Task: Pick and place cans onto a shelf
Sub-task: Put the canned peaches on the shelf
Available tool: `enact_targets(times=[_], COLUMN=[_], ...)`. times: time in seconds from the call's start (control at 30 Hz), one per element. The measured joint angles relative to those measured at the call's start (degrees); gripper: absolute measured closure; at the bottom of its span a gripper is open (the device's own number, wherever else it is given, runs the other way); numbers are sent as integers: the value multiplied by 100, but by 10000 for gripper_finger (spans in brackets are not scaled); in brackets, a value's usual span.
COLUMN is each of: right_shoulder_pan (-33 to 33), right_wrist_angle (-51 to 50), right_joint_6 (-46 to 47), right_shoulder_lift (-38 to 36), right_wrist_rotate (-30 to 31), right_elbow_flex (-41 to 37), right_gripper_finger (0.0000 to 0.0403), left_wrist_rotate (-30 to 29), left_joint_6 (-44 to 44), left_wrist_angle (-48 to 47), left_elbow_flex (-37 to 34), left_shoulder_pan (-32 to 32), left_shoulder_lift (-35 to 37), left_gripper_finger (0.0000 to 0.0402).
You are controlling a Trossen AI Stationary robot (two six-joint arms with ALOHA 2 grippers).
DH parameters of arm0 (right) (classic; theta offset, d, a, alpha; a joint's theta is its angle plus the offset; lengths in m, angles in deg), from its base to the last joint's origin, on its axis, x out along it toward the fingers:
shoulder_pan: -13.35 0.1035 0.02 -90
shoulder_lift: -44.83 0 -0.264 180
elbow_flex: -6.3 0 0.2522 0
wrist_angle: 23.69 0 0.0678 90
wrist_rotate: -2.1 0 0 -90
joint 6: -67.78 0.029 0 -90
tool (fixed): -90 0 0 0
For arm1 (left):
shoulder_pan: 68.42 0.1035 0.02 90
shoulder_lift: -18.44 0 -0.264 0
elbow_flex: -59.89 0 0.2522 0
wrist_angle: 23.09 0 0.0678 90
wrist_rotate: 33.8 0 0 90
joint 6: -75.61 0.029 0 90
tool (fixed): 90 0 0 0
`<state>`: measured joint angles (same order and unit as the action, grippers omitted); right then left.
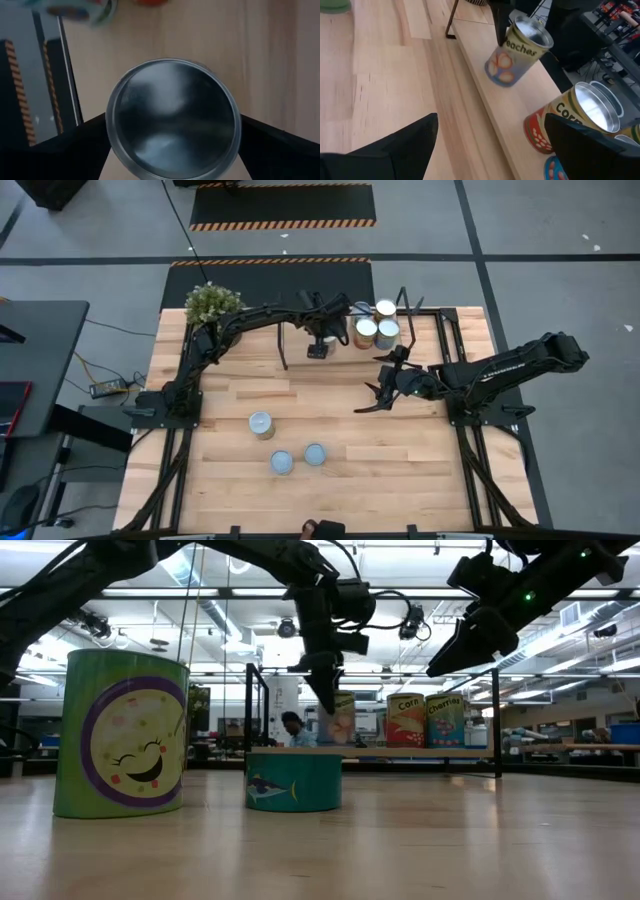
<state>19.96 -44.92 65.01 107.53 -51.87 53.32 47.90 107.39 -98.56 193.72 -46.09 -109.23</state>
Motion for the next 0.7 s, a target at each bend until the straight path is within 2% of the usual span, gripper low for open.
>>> enact_targets(times=[0.27,0.5,0.7], right_shoulder_pan=[0,0,0], right_wrist_angle=[-21,-28,-52], right_joint_6=[16,105,149], right_shoulder_lift=[0,0,0], right_wrist_rotate=[35,37,37], right_elbow_flex=[0,-4,-4], right_gripper_finger=[29,29,29], left_wrist_rotate=[530,560,601], left_joint_6=[-119,-118,-198], left_wrist_angle=[433,697,754], left_elbow_flex=[0,-7,-7], left_shoulder_pan=[4,2,-4], left_shoulder_lift=[4,79,443], left_gripper_finger=[17,17,17])
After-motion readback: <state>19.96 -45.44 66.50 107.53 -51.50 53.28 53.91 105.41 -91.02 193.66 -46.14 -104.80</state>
